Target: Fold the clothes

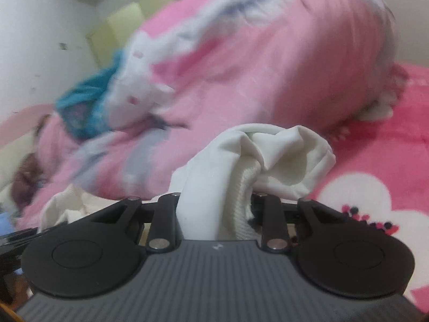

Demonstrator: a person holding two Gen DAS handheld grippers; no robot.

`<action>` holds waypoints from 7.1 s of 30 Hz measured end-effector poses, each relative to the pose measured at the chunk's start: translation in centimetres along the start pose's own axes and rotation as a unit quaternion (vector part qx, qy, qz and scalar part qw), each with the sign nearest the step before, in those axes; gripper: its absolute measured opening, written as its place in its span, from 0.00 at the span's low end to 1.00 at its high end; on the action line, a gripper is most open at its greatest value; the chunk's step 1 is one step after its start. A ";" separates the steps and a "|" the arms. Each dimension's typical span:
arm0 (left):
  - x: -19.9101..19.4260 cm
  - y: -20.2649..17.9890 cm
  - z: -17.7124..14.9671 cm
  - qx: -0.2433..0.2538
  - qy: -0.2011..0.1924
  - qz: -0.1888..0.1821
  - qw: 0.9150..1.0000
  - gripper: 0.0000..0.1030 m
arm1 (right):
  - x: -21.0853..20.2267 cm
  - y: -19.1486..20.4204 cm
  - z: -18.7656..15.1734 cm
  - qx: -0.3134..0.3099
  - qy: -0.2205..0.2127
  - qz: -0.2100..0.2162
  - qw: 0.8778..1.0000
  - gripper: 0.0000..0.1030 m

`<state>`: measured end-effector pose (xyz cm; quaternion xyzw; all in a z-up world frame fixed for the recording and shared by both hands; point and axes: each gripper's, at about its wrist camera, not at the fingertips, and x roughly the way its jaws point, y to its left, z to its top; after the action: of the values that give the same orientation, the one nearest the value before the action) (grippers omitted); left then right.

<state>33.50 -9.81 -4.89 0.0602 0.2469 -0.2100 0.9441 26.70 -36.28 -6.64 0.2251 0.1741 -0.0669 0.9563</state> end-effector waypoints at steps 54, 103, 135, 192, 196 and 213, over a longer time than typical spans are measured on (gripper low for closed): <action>-14.2 -2.9 -8.7 -0.037 0.111 -0.010 0.993 0.81 | -24.3 7.0 -12.9 -0.275 0.125 0.227 0.926 0.82; -9.3 1.0 -6.2 -0.012 0.098 0.142 0.985 0.09 | -24.7 -5.0 -16.2 0.188 0.234 0.270 0.915 0.18; -8.4 -0.3 -8.5 0.012 0.071 0.031 0.997 0.55 | -10.5 -2.4 -2.1 -0.113 0.163 0.008 0.980 0.55; -13.4 4.6 -6.6 -0.102 0.052 0.091 0.989 0.06 | -11.6 -12.1 -0.8 0.095 0.072 0.019 0.993 0.02; -13.1 6.2 -5.0 -0.118 0.027 0.107 0.987 0.05 | -11.7 -13.5 0.8 0.111 0.040 0.010 0.993 0.02; -7.2 9.7 -10.1 -0.159 0.075 0.111 0.978 0.50 | -10.4 -19.8 -1.1 0.185 0.071 -0.066 0.978 0.20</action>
<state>27.46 3.84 -10.07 -0.0479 0.3389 -0.0568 0.9379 12.58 -52.89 -11.83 0.3902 0.2405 -0.1445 0.8769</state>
